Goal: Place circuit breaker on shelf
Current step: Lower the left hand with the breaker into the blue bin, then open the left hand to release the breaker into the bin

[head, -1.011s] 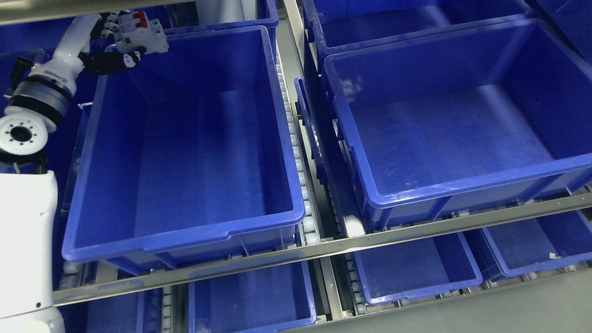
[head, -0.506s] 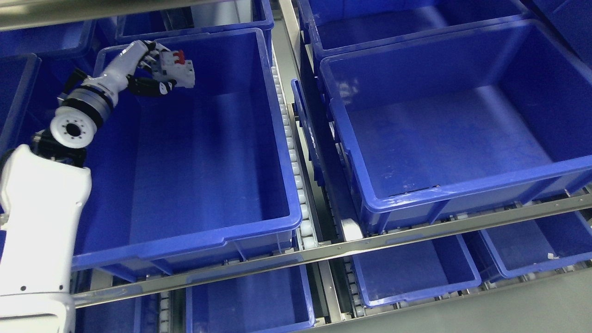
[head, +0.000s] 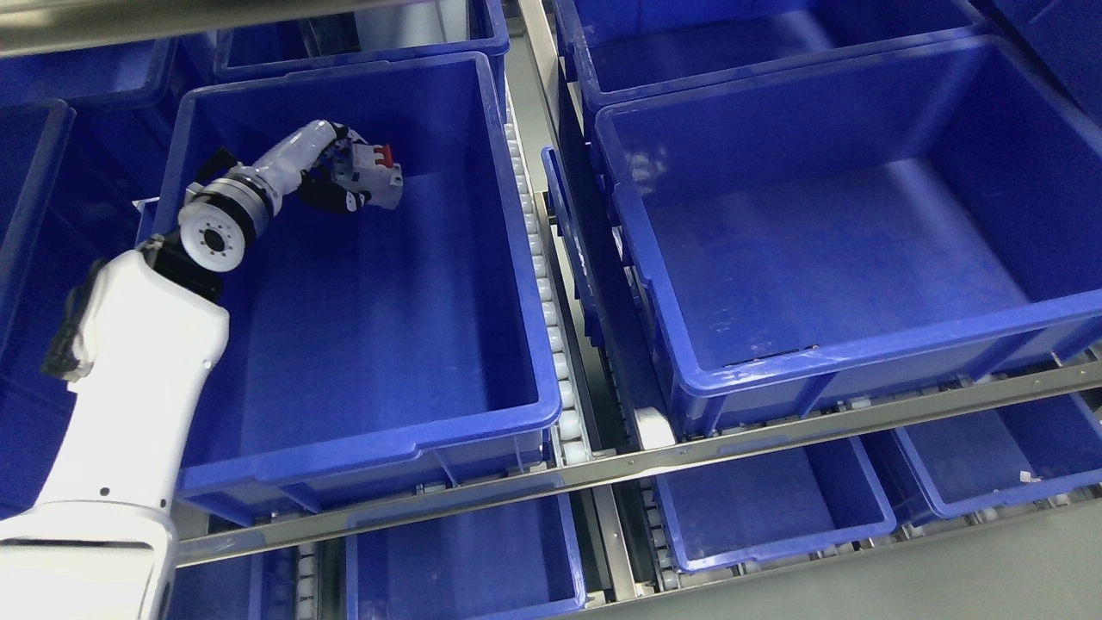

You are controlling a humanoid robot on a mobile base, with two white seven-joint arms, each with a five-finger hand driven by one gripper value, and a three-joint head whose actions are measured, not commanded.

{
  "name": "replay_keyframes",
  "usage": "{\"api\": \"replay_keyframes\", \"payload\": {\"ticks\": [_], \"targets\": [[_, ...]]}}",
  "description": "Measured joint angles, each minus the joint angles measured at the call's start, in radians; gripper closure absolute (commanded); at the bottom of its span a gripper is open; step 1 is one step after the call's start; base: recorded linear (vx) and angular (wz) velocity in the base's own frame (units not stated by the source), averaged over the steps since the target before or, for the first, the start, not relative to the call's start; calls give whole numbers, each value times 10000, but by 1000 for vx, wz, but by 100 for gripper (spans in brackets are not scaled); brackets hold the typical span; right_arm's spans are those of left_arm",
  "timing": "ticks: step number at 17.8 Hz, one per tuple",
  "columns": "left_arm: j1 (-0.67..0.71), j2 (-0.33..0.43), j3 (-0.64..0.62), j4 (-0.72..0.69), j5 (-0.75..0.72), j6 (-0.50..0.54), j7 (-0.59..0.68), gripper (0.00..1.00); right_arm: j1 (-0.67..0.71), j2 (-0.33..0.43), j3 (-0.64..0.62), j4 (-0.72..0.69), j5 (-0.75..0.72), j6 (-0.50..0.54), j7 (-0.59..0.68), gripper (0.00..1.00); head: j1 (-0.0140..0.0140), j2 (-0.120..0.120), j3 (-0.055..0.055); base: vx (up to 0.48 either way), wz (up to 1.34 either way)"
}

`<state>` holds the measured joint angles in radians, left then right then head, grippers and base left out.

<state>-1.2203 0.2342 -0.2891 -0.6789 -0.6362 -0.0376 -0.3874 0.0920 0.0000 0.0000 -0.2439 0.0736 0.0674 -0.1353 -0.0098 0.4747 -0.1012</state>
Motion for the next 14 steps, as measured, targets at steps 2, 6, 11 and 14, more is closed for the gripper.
{"api": "replay_keyframes", "payload": {"ticks": [2,6,11,14], "targets": [[-68,-119,-154,409,-51,-96,23,53,0,0,0,0,0,0,8,0,0,0,0,0,0],[-159,-273,-306,963,-104,-193,49,32,0,0,0,0,0,0,40,0,0,0,0,0,0],[-331,-372,-216,1382,-119,-221,49,9,0,0,0,0,0,0,11,0,0,0,0,0,0],[-626,-395,225,1337,-78,-259,116,8,0,0,0,0,0,0,6,0,0,0,0,0,0]]}}
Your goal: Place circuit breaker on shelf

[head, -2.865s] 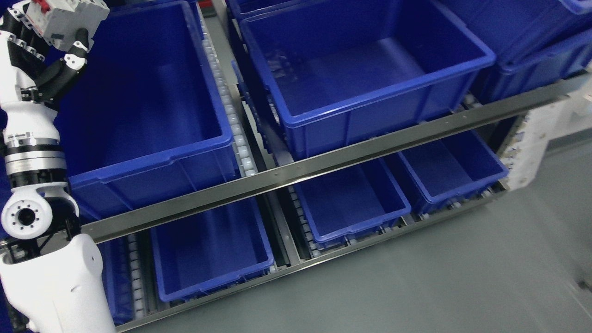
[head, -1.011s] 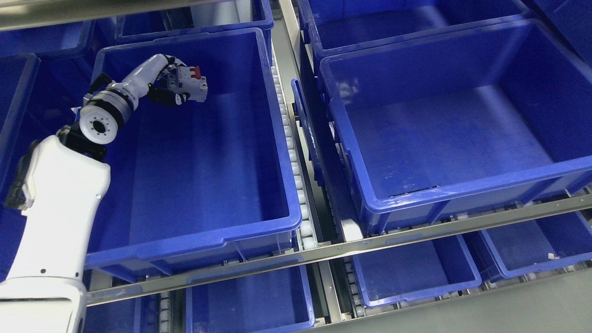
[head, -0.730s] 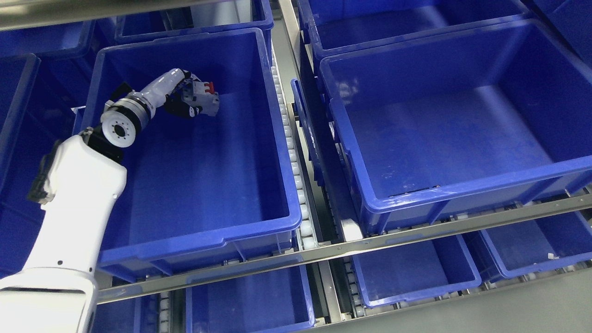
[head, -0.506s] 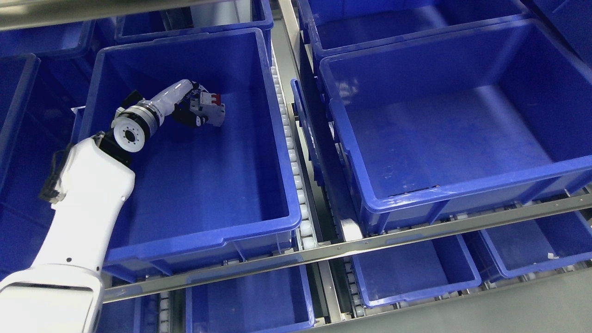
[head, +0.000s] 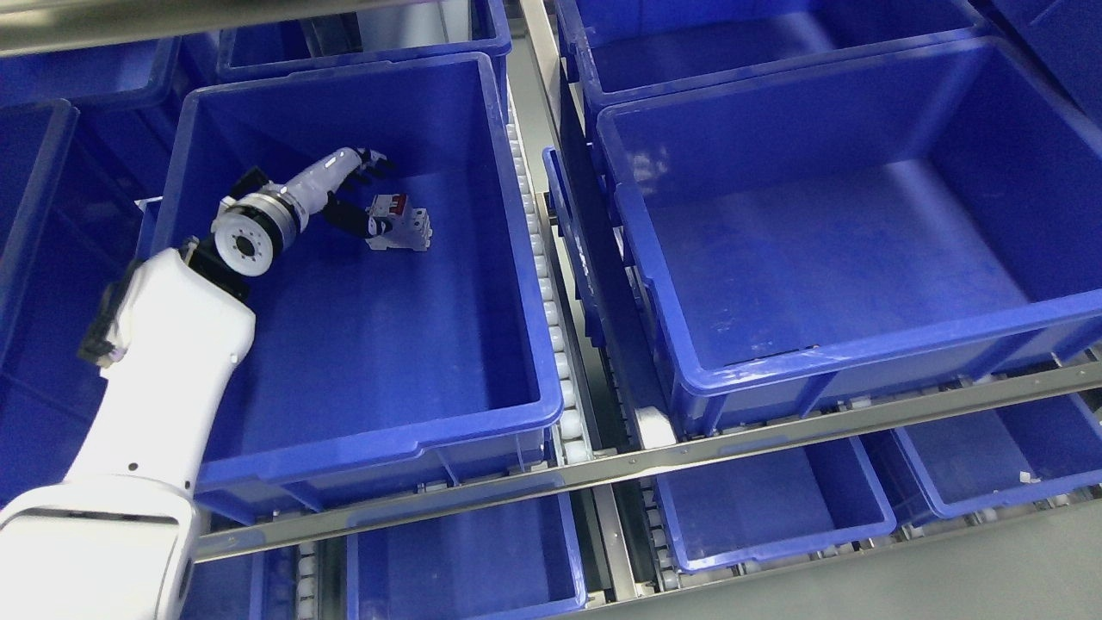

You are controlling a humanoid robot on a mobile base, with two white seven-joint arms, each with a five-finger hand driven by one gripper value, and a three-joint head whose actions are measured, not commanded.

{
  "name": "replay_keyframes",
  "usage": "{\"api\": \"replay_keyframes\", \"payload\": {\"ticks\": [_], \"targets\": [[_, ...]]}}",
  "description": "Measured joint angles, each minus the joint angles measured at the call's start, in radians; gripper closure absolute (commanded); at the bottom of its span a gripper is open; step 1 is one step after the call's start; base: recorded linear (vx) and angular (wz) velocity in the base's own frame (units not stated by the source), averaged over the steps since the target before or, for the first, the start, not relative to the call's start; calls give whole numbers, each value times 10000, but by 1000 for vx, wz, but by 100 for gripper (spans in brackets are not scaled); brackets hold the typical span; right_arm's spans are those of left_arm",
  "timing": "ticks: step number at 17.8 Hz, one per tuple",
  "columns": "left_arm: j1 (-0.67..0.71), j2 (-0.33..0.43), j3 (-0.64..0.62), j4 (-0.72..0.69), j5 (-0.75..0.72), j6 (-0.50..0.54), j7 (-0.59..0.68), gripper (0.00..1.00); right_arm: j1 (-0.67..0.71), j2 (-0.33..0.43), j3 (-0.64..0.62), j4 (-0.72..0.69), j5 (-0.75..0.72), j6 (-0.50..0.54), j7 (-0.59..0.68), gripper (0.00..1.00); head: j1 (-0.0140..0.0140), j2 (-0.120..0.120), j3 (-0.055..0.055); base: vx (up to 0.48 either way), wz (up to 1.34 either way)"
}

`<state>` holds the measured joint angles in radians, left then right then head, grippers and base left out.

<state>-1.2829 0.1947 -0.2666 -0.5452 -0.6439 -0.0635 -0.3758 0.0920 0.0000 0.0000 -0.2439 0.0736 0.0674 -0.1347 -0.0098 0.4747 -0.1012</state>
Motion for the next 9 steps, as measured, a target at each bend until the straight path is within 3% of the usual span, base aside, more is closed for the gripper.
{"api": "replay_keyframes", "payload": {"ticks": [3,5,9], "targets": [[-279,-64,1121,-402,73,128,439,8,-2,0,0,0,0,0,-6,0,0,0,0,-13,-21],[-413,-244,2147,-735,293,155,963,1,-2,0,0,0,-1,0,-9,0,0,0,0,-60,24],[-319,-786,4042,-1707,900,209,2633,0,-2,0,0,-1,-1,0,-15,0,0,0,0,-190,54]]}}
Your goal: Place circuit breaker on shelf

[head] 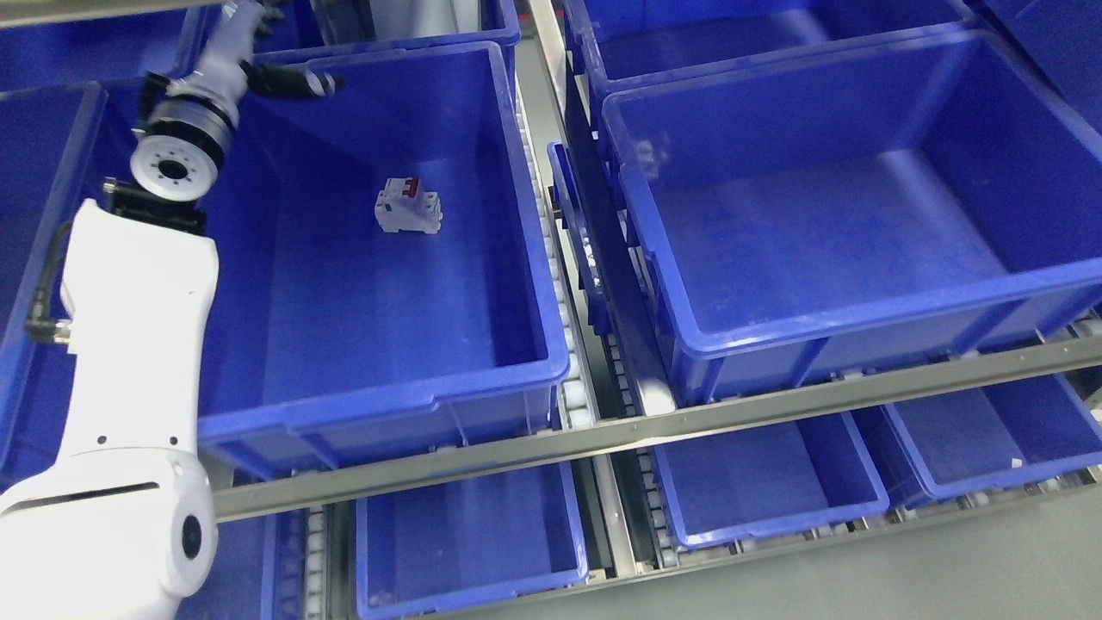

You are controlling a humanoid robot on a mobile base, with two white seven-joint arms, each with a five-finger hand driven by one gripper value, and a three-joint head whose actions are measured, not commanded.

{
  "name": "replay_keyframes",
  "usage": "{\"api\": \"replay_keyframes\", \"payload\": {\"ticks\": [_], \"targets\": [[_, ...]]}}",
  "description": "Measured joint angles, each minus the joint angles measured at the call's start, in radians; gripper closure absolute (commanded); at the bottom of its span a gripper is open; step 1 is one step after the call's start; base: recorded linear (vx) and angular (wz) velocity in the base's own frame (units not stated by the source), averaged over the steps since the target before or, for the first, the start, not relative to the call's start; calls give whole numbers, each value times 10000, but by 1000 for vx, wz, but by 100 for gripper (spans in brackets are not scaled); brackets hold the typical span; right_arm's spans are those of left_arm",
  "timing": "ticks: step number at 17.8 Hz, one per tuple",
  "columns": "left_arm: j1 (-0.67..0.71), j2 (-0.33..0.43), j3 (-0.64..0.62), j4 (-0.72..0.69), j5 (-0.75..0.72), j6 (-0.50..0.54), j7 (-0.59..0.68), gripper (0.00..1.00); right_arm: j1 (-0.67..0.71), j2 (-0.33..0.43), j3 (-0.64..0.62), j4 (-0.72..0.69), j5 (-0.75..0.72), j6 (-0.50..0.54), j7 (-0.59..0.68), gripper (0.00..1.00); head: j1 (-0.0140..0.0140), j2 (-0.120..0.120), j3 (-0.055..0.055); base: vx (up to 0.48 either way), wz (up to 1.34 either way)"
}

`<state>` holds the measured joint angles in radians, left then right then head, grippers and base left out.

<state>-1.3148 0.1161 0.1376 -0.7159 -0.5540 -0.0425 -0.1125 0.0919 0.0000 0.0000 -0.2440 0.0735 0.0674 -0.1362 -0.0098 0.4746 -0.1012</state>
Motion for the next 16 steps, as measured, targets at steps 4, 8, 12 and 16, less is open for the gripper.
{"api": "replay_keyframes", "payload": {"ticks": [4,8,12,16], "targets": [[753,-380,899,-1662,1298,1274,748,0,2,0,0,0,0,0,-2,0,0,0,0,-280,20],[2193,-643,901,-3597,2267,1783,942,0,5,0,0,0,0,5,-19,0,0,0,0,-278,-73],[3450,-818,802,-5108,2695,1691,982,0,5,0,0,0,-1,5,-56,0,0,0,0,-230,-64],[4388,-936,672,-6179,2874,1639,954,0,4,0,0,0,0,5,-6,0,0,0,0,-133,-44]]}}
